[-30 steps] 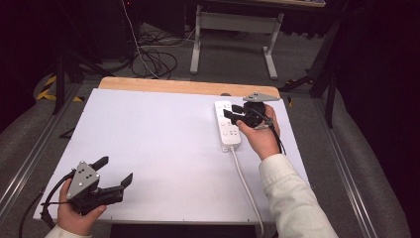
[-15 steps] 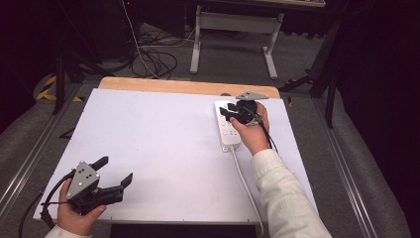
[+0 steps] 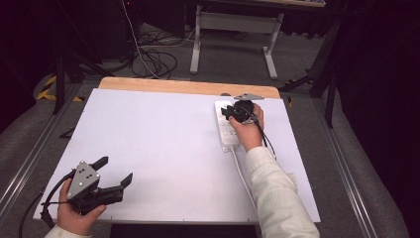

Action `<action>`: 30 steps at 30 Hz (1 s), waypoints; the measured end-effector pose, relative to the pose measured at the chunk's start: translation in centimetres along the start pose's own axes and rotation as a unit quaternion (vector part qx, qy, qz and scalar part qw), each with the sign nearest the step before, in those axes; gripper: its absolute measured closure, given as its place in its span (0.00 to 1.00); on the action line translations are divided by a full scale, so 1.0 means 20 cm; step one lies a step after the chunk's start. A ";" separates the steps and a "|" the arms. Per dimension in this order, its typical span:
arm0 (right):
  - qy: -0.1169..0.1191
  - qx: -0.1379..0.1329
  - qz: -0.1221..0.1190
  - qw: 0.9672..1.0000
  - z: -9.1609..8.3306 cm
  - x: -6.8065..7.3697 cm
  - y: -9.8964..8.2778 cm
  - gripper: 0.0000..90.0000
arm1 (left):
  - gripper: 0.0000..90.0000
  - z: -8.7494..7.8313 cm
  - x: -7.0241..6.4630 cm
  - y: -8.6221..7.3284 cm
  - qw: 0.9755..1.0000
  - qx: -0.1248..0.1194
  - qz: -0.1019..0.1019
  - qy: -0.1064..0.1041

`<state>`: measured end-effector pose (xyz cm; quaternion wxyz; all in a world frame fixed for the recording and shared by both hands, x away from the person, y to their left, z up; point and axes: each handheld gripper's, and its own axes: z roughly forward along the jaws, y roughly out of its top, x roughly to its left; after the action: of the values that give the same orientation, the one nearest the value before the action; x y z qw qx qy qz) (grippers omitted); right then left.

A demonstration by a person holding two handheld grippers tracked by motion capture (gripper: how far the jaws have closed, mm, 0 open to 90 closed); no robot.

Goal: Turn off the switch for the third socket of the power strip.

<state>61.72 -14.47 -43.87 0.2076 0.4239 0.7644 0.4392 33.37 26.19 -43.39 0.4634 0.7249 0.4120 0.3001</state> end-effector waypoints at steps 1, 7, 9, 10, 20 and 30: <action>-0.001 0.001 0.000 1.000 0.01 0.00 0.00 0.81 | 0.13 0.00 0.00 0.00 1.000 0.000 0.000 0.000; -0.004 0.004 0.002 1.000 0.05 -0.01 -0.02 0.87 | 0.13 0.00 0.00 0.00 1.000 0.002 0.003 0.000; -0.006 0.005 0.002 1.000 0.07 -0.02 -0.03 0.89 | 0.13 0.00 0.00 0.00 1.000 0.002 0.002 0.000; -0.006 0.005 0.002 1.000 0.07 -0.02 -0.03 0.89 | 0.13 0.00 0.00 0.00 1.000 0.002 0.003 0.000; -0.008 0.009 -0.001 1.000 0.13 0.00 -0.05 0.99 | 0.13 0.00 0.00 0.00 1.000 0.004 0.001 -0.001; -0.014 0.017 -0.011 1.000 0.16 -0.03 -0.06 1.00 | 0.13 0.01 0.00 0.00 1.000 0.005 0.001 -0.003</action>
<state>63.62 -13.63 -46.56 0.2156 0.4251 0.7733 0.4181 33.42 26.10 -43.51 0.4606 0.7283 0.4117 0.2967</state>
